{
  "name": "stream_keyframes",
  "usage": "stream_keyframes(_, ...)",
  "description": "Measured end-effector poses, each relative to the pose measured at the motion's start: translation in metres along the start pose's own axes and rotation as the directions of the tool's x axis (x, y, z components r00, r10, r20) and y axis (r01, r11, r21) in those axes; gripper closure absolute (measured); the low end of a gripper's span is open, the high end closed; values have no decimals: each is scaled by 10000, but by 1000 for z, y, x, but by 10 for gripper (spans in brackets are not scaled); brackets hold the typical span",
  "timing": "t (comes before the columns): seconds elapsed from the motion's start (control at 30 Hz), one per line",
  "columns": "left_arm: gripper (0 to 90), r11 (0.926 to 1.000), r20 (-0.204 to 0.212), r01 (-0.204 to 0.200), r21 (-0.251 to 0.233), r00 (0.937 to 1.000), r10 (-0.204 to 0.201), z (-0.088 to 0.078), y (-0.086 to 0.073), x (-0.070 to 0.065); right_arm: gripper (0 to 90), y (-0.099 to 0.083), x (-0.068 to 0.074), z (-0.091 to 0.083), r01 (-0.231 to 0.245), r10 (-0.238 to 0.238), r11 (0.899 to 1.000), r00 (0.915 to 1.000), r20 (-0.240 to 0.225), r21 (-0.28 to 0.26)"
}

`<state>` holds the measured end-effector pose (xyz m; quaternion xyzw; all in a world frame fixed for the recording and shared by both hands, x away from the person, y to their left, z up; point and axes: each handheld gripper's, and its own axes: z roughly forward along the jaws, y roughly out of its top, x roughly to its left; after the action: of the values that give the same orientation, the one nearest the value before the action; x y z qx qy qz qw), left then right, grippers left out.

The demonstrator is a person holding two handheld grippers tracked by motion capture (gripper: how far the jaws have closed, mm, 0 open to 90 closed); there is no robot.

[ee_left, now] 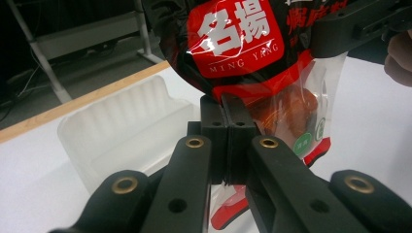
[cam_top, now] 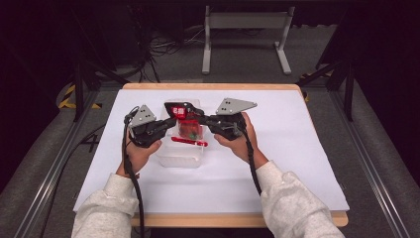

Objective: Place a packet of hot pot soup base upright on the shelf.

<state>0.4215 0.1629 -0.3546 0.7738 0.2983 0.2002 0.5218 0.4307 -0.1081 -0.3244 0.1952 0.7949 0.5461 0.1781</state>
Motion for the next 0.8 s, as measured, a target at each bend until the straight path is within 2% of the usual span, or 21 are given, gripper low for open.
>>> stream_keyframes(0.47,892,9998,-11,133,177,9999,-133,0,-26,7,898,-16,3,22,-171,177,9998,9990,-420,136)
stream_keyframes(0.8,888,9999,-256,-114,51,9996,116,-4,-20,12,894,-8,1,30,44,-45,10000,9996,-262,-24)
